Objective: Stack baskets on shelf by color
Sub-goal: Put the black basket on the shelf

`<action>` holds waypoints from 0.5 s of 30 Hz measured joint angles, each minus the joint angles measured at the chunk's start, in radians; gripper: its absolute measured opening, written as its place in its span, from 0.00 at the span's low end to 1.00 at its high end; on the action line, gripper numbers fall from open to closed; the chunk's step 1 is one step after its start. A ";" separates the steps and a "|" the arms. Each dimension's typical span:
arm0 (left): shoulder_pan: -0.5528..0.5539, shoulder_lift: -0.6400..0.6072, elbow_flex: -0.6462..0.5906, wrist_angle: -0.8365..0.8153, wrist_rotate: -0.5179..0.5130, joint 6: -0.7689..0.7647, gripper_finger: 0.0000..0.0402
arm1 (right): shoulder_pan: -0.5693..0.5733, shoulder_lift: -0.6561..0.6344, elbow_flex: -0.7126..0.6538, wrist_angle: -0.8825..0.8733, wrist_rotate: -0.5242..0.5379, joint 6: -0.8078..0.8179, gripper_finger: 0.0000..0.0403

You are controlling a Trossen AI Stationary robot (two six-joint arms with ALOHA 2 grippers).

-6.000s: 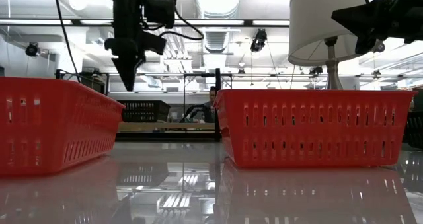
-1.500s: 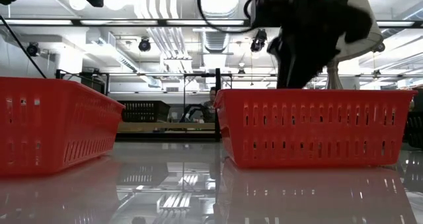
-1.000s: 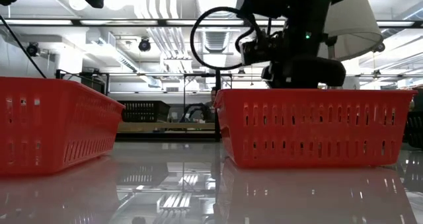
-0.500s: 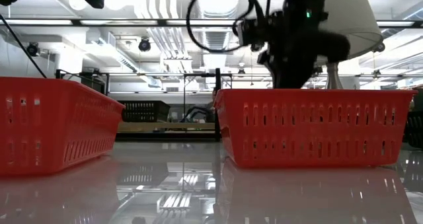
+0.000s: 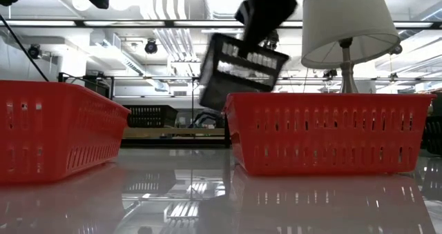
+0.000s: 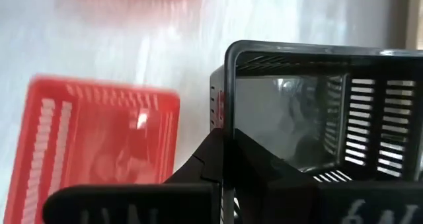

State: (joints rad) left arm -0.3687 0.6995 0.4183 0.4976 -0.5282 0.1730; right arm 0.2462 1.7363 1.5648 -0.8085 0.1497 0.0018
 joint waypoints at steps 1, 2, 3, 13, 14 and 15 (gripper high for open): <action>0.000 0.000 0.000 0.000 0.000 0.000 0.00 | 0.000 0.001 0.006 0.019 0.000 -0.013 0.03; 0.000 0.000 0.000 0.001 0.000 0.000 0.00 | -0.002 0.005 0.010 0.039 0.000 -0.024 0.03; 0.000 0.000 0.000 0.001 0.000 0.000 0.00 | -0.003 0.011 0.019 0.060 0.003 -0.034 0.03; 0.000 -0.001 0.000 0.004 0.000 -0.002 0.00 | -0.057 0.172 0.217 0.103 0.158 -0.169 0.03; 0.000 -0.001 0.000 0.004 0.000 -0.002 0.00 | -0.067 0.194 0.246 0.099 0.176 -0.195 0.03; 0.000 -0.001 0.000 0.003 0.000 -0.002 0.00 | -0.078 0.216 0.280 0.088 0.189 -0.218 0.03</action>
State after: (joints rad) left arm -0.3687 0.6982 0.4183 0.5003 -0.5282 0.1707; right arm 0.1679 1.9522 1.8447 -0.7209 0.3386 -0.2157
